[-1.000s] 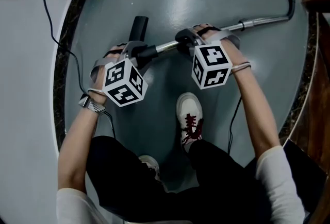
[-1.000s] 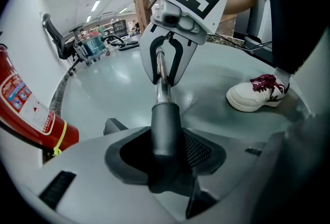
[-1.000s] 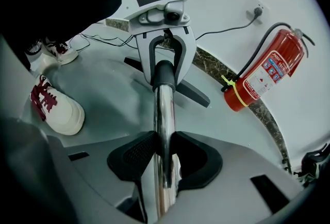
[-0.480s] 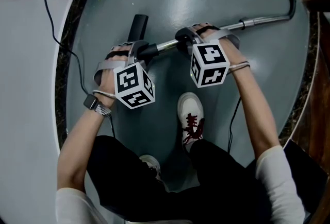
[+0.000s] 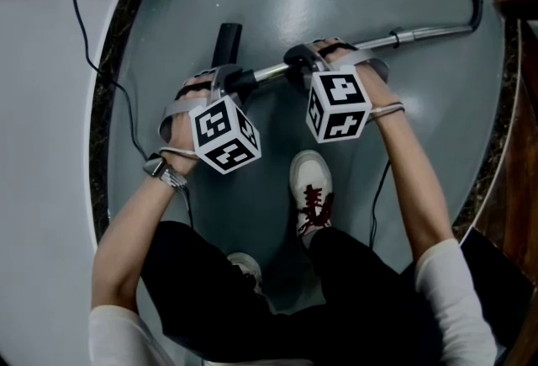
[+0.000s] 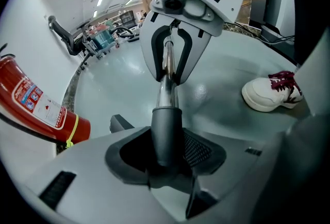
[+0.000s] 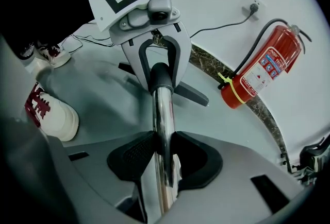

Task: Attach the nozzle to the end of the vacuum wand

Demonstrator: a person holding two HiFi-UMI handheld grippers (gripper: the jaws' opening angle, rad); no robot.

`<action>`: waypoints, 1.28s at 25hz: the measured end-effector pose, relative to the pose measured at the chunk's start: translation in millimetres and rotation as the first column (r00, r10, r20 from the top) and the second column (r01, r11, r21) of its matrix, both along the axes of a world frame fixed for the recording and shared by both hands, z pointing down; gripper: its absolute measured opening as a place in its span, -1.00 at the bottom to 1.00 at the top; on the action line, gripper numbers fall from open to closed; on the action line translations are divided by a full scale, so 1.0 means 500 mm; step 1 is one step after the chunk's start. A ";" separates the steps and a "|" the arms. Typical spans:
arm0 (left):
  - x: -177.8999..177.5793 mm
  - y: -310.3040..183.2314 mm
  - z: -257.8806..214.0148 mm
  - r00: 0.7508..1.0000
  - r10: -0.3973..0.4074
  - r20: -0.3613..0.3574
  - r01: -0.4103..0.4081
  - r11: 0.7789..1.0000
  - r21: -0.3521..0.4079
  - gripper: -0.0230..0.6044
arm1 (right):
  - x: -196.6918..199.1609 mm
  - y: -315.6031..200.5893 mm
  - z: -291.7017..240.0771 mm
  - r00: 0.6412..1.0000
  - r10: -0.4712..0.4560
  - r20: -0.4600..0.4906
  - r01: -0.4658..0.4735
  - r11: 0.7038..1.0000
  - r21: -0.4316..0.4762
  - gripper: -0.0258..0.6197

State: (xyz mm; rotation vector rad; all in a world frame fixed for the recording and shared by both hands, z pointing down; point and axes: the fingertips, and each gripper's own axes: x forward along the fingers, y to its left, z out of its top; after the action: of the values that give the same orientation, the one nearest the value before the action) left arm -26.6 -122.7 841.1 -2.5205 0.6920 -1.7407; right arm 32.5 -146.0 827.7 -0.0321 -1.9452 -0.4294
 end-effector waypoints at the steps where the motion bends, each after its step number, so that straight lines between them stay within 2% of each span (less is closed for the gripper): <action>1: 0.000 -0.001 -0.001 1.000 -0.004 -0.002 0.004 1.000 -0.005 -0.35 | -0.001 -0.001 -0.001 1.000 0.000 0.000 0.000 1.000 0.005 -0.46; 7: 0.000 0.003 0.004 1.000 -0.005 0.011 0.006 0.998 -0.067 -0.35 | -0.008 0.004 -0.001 1.000 -0.015 0.000 0.015 1.000 0.018 -0.46; 16: -0.004 0.004 0.011 0.987 0.077 0.139 -0.068 0.995 -0.070 -0.35 | -0.010 0.007 0.012 0.999 -0.032 -0.032 0.033 0.999 0.037 -0.46; 21: -0.004 0.005 0.017 0.979 0.081 0.187 -0.068 0.995 -0.072 -0.35 | -0.010 0.009 0.017 0.999 -0.030 -0.033 0.031 0.999 0.033 -0.46; 32: -0.004 0.012 0.064 0.986 0.067 0.155 -0.052 0.994 -0.097 -0.35 | -0.008 0.014 0.060 0.998 -0.043 -0.037 0.043 0.999 0.005 -0.46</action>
State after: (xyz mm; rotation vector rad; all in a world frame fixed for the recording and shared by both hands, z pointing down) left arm -28.8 -116.8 873.0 -2.3958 0.5343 -1.9685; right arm 28.6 -138.8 857.8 -0.0779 -1.9097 -0.4599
